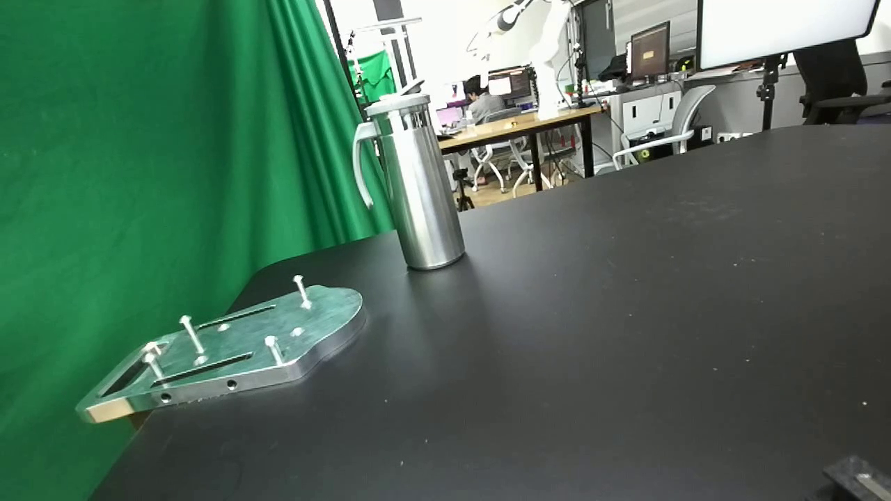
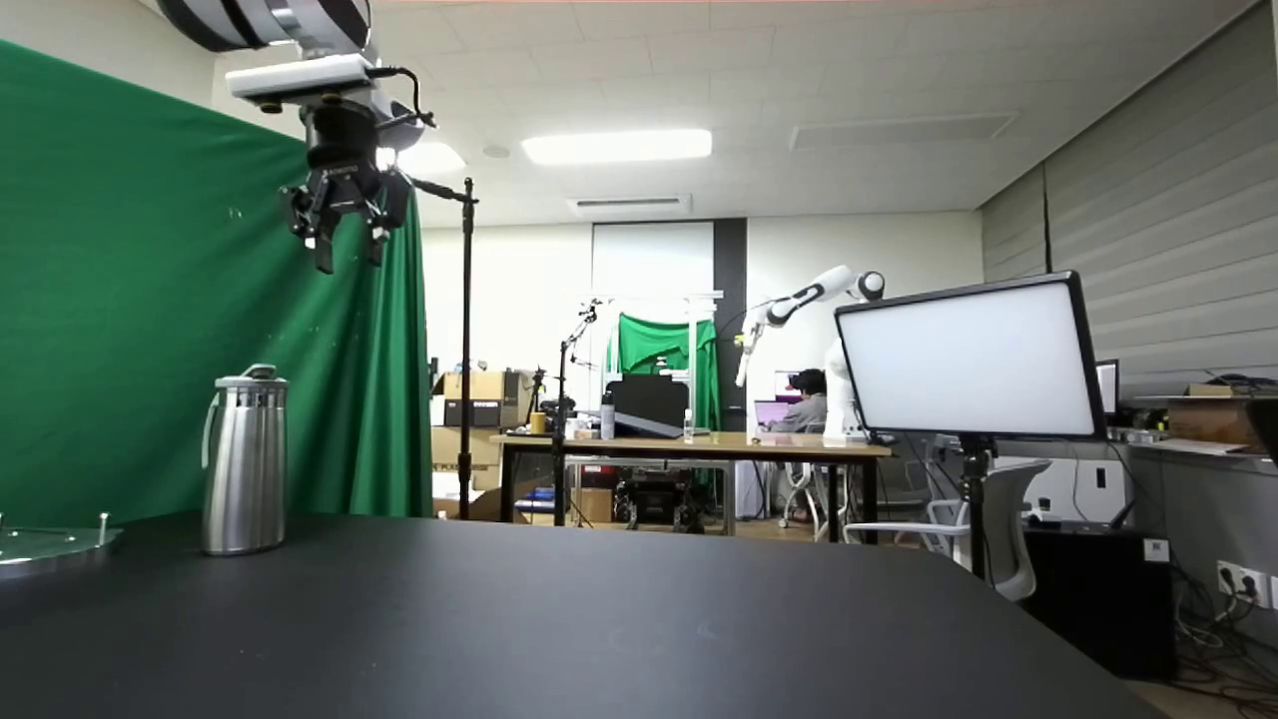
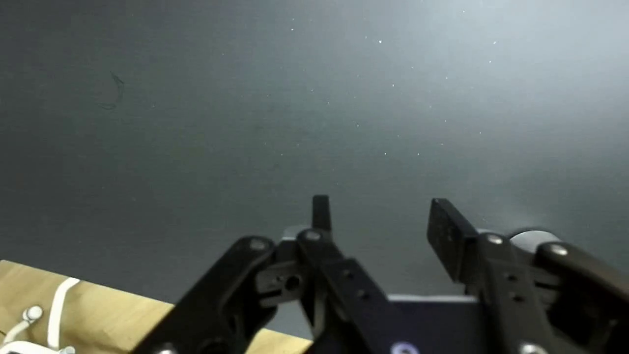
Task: Close the lid of the flask
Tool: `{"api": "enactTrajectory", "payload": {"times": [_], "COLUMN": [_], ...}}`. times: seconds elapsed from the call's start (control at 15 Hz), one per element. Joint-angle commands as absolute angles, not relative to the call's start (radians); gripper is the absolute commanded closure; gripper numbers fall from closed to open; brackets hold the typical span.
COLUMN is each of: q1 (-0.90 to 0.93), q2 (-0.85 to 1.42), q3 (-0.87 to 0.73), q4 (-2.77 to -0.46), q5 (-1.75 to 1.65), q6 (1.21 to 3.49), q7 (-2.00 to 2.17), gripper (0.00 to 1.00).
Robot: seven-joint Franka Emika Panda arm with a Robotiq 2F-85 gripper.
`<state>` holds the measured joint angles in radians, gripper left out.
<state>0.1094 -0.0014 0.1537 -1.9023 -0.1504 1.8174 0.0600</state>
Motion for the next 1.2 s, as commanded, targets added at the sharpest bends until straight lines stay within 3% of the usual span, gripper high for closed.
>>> {"api": "enactTrajectory", "payload": {"times": [0.0,0.13,0.6,0.67,0.87,1.13], "q1": [0.121,0.116,0.112,0.112,0.145,0.216], "q2": [0.006,0.002,-0.004,-0.004,0.094,0.197], "q3": [0.146,0.139,0.135,0.135,0.164,0.21], "q4": [-1.901,-1.911,-1.913,-1.913,-1.797,-1.667], "q5": [-0.151,-0.152,-0.152,-0.152,-0.156,-0.16], "q6": [1.815,1.815,1.815,1.815,1.827,1.855], "q7": [0.06,0.059,0.058,0.058,0.067,0.07], "gripper": [0.49,0.61,0.61,0.86,1.0,1.0]}}
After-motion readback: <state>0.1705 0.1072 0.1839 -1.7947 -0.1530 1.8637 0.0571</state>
